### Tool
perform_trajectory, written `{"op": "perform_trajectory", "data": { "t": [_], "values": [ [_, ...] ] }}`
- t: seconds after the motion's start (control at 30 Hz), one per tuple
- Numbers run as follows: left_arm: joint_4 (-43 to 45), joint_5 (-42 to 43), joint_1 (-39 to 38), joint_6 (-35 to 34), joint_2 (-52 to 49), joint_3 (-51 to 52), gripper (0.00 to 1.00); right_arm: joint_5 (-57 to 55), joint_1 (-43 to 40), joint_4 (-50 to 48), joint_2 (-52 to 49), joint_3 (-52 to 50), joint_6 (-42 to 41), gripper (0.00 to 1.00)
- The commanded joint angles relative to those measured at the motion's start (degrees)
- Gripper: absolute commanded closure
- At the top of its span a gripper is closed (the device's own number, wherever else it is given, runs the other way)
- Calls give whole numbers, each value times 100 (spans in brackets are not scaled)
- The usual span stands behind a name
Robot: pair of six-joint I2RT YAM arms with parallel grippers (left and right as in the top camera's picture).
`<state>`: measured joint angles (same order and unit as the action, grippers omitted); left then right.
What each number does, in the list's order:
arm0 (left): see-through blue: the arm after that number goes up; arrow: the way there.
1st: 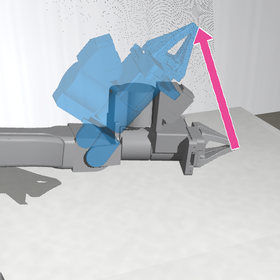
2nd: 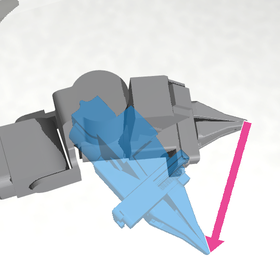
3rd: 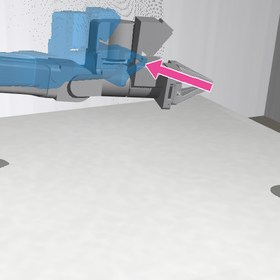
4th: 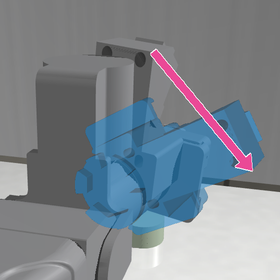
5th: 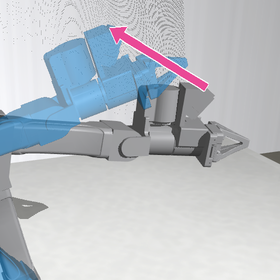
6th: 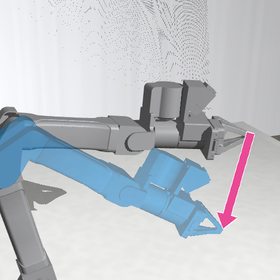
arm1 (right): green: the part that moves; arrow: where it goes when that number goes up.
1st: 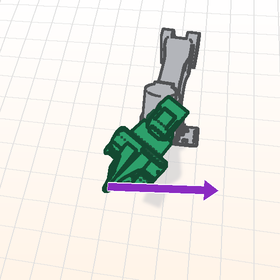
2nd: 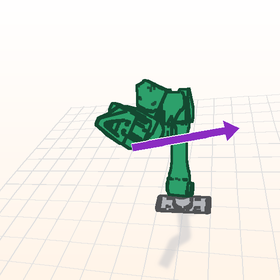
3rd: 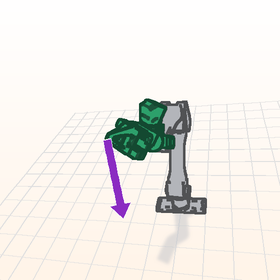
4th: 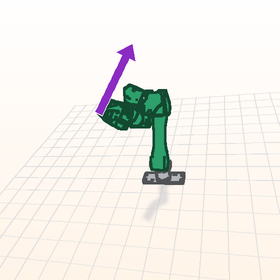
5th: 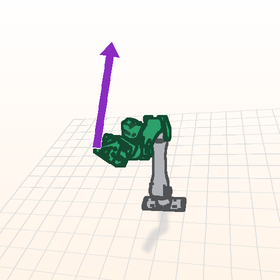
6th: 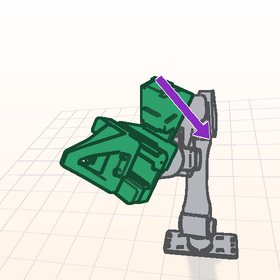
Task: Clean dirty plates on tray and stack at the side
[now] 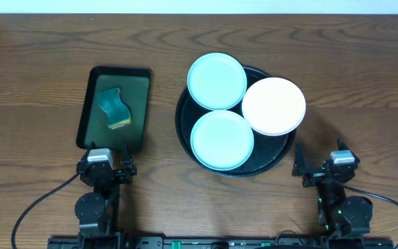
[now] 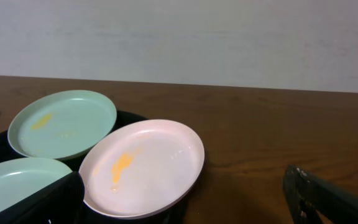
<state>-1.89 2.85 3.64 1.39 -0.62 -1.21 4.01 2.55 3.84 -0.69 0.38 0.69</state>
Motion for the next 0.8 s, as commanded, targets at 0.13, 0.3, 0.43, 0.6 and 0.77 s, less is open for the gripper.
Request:
{"op": "perform_trajectory", "data": {
  "t": [0.13,0.3,0.43,0.6,0.77],
  "values": [
    [-197,11,-9,52,33,98,22,-55,-9,24,28,-4,68,1],
    [72,540,-9,-361,33,98,22,-55,-9,24,28,-4,68,1],
    [551,2736,-9,-1655,33,98,22,-55,-9,24,28,-4,68,1],
    [1814,3364,-9,-1808,33,98,22,-55,-9,24,28,-4,68,1],
    [3526,3340,-7,-1808,33,81,22,-55,-9,24,28,-4,68,1]
  ]
}}
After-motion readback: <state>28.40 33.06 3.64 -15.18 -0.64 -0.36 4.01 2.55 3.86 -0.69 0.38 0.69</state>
